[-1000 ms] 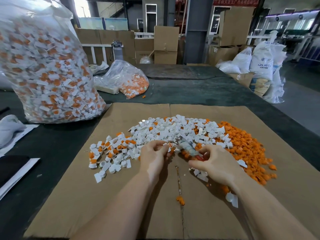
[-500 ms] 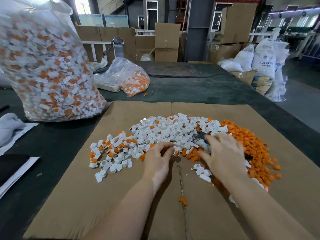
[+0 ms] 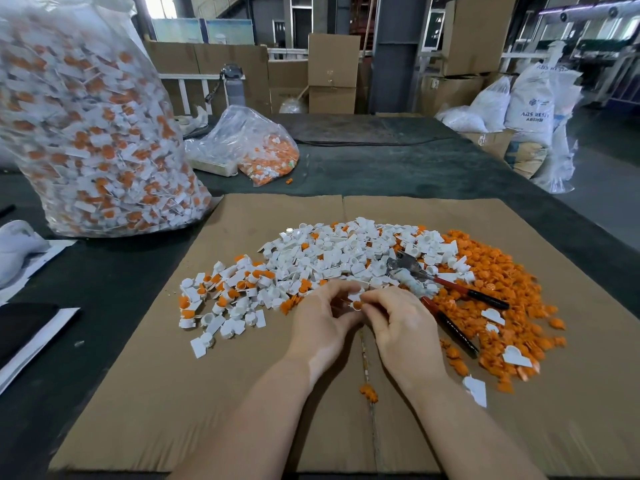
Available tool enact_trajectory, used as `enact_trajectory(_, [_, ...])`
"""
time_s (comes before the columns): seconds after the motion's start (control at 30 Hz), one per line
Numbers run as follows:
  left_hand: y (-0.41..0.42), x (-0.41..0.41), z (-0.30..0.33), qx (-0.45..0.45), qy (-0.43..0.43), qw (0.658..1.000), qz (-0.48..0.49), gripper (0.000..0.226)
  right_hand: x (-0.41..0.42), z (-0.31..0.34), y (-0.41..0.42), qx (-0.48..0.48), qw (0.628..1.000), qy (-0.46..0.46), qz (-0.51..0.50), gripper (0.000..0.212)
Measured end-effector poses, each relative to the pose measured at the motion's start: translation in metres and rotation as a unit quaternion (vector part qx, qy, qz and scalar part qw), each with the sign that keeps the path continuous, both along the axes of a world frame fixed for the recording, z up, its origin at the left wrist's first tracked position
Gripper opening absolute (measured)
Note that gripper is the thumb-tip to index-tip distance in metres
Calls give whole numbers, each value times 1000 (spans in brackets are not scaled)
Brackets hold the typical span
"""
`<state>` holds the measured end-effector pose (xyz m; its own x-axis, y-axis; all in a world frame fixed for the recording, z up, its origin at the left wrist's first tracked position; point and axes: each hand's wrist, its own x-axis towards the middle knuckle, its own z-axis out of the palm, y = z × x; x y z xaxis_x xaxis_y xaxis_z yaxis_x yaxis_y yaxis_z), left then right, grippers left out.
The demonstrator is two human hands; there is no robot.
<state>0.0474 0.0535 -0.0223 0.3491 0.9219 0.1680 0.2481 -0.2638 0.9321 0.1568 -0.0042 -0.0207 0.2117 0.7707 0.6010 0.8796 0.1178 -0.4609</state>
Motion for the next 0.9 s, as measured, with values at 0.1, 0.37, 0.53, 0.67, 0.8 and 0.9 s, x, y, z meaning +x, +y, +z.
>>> enact_trajectory(0.1, [0, 0, 0, 6, 6, 1000, 8, 33, 2, 1, -2, -1, 1000, 11, 5, 16])
enact_trajectory(0.37, [-2, 0, 2, 54, 45, 998, -5, 29, 2, -1, -1, -22, 1000, 1, 16, 9])
enact_trajectory(0.53, [-3, 2, 2, 52, 72, 996, -18, 26, 3, 1, -1, -22, 999, -10, 31, 11])
enact_trajectory(0.67, [-3, 3, 1, 56, 72, 996, -3, 27, 2, 2, -1, -1, 1000, -17, 17, 10])
enact_trajectory(0.8, [-2, 3, -1, 56, 65, 996, 27, 21, 3, 1, -1, 15, 1000, 18, -17, 11])
enact_trajectory(0.9, [-2, 1, -2, 57, 59, 996, 38, 25, 3, 0, -2, 17, 999, 20, -34, 14])
